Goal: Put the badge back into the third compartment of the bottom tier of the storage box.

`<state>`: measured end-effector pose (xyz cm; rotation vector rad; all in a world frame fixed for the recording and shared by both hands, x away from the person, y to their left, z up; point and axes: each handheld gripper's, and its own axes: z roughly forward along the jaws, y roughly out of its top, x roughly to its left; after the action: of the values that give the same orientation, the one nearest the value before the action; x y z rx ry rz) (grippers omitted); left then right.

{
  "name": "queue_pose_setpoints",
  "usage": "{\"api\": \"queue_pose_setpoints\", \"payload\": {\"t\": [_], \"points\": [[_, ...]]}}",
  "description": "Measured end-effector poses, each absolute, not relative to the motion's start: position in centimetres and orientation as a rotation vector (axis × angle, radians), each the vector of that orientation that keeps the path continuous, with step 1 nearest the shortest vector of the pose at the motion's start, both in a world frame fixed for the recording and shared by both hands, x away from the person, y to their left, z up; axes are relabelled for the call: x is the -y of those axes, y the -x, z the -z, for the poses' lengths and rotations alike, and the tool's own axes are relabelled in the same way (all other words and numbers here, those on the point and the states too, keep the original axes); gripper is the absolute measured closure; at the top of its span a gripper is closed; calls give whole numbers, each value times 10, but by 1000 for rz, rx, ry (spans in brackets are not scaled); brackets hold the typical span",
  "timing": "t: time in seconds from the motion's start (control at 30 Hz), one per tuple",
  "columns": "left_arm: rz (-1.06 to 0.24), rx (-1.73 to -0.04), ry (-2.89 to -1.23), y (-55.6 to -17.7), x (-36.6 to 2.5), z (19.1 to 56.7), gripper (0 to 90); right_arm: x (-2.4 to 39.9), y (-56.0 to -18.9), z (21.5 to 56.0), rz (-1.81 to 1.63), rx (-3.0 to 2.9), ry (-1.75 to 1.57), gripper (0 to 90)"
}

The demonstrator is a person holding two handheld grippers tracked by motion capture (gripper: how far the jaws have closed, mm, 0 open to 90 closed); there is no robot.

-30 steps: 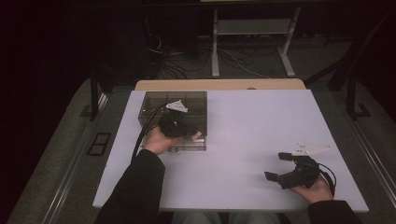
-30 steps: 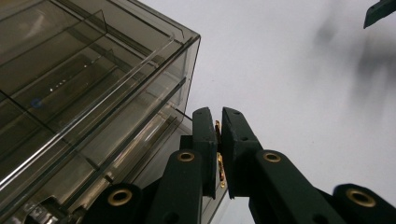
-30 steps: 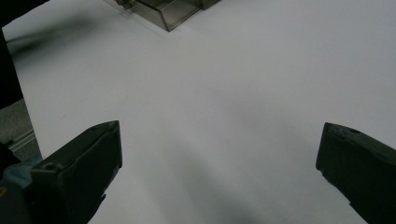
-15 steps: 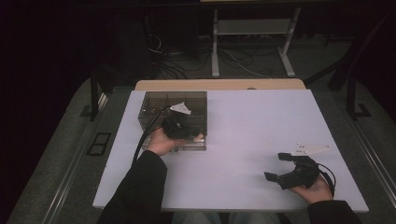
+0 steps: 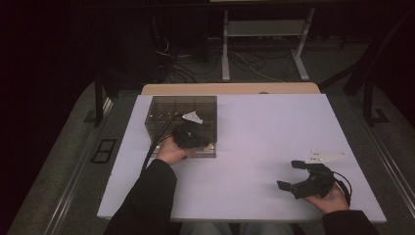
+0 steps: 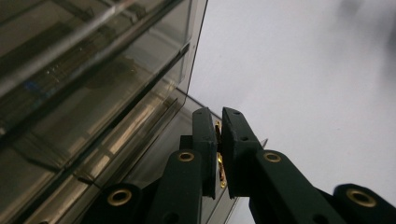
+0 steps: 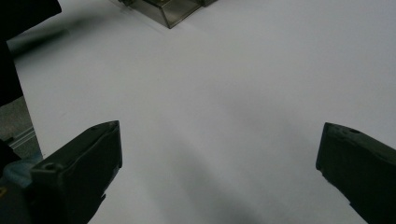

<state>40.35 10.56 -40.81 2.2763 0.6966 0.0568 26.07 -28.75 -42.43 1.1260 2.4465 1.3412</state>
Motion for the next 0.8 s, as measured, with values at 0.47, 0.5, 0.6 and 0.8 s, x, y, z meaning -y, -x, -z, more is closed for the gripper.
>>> {"api": "queue_pose_setpoints", "payload": {"t": [0.47, 0.5, 0.6, 0.8], "points": [[-46, -713, -2306, -405, -104, 419, 828, 287, -261, 425, -1339, -2449, -1121, 0], [-47, -715, -2308, -405, -104, 420, 828, 287, -261, 425, -1340, -2449, -1121, 0], [-43, -709, -2317, -406, -103, 422, 825, 287, -261, 425, -1340, -2448, -1121, 0], [-27, -710, -2299, -406, -103, 421, 811, 287, -261, 425, -1339, -2449, -1121, 0]]}}
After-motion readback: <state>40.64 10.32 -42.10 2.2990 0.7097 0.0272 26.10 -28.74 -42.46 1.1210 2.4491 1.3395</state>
